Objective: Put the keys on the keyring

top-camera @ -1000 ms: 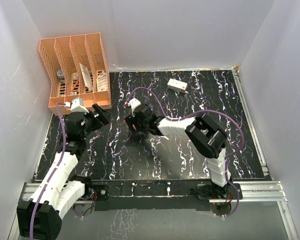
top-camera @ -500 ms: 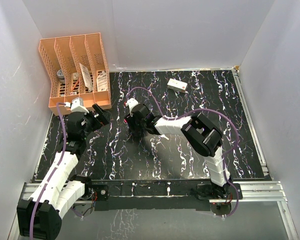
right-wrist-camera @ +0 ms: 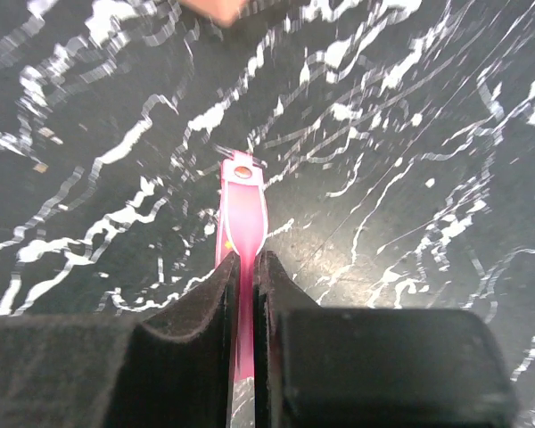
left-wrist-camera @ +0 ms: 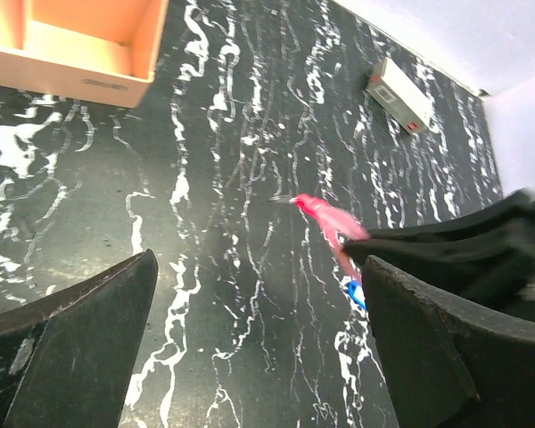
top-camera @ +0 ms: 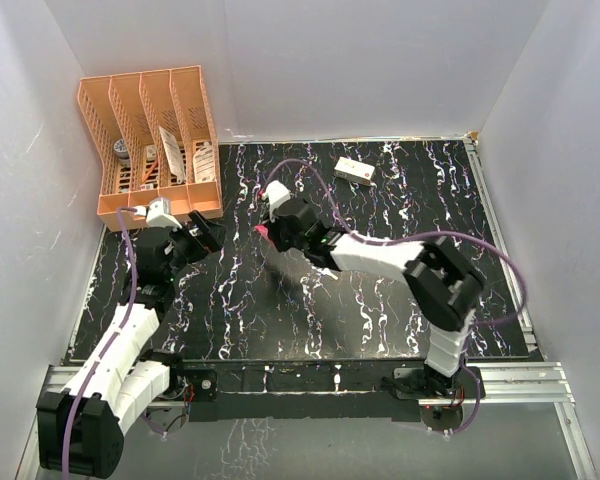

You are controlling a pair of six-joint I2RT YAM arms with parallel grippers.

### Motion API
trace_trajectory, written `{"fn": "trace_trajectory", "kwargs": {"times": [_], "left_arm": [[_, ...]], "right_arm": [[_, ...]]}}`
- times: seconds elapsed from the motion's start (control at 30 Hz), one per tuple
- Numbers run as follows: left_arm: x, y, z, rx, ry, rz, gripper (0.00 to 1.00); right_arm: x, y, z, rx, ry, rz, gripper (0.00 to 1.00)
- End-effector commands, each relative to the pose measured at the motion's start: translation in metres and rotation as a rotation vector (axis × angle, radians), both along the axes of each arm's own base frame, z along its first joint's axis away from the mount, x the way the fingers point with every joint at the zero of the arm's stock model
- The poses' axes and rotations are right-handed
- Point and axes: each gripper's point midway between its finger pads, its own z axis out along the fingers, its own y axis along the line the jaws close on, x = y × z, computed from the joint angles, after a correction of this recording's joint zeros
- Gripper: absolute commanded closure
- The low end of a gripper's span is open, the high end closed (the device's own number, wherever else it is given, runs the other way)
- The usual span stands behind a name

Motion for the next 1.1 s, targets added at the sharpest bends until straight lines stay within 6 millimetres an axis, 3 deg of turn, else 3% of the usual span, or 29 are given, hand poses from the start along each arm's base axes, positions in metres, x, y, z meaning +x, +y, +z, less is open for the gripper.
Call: {"fn": "trace_trajectory", "kwargs": {"times": [0.0,0.27,0.43,0.53,0.6,0.67,0.8,1.07], "left_arm": [[0.004,-0.031,0.019,-0.102,-0.118,-0.150,0.04],[0.009,-0.063,0.044,-0.176,-0.265,-0.310,0.17],[0.001,-0.076,0.062,-0.112,-0.374,-0.375,0.20],[-0.005,-0.083,0.074,-0.085,-0.435,-0.402,0.15],[-0.008,-0.088,0.080,-0.061,-0.466,-0.424,0.04],[-0.011,-0.093,0.084,-0.036,-0.491,-0.442,0.01],[-0.015,-0.101,0.091,0.005,-0.522,-0.465,0.02],[-0.010,-0.104,0.088,0.070,-0.530,-0.448,0.17]], "right_arm": [[-0.003,-0.007,0.105,0.157,-0.167,0.005,0.93],[-0.031,-0.039,0.174,0.250,-0.234,0.002,0.92],[-0.047,-0.051,0.197,0.304,-0.248,0.010,0.91],[-0.051,-0.055,0.200,0.313,-0.242,0.005,0.91],[-0.053,-0.056,0.199,0.312,-0.232,0.007,0.92],[-0.056,-0.056,0.198,0.318,-0.228,0.013,0.91],[-0.056,-0.057,0.196,0.316,-0.224,0.011,0.91],[-0.059,-0.058,0.193,0.316,-0.214,0.018,0.91]]}}
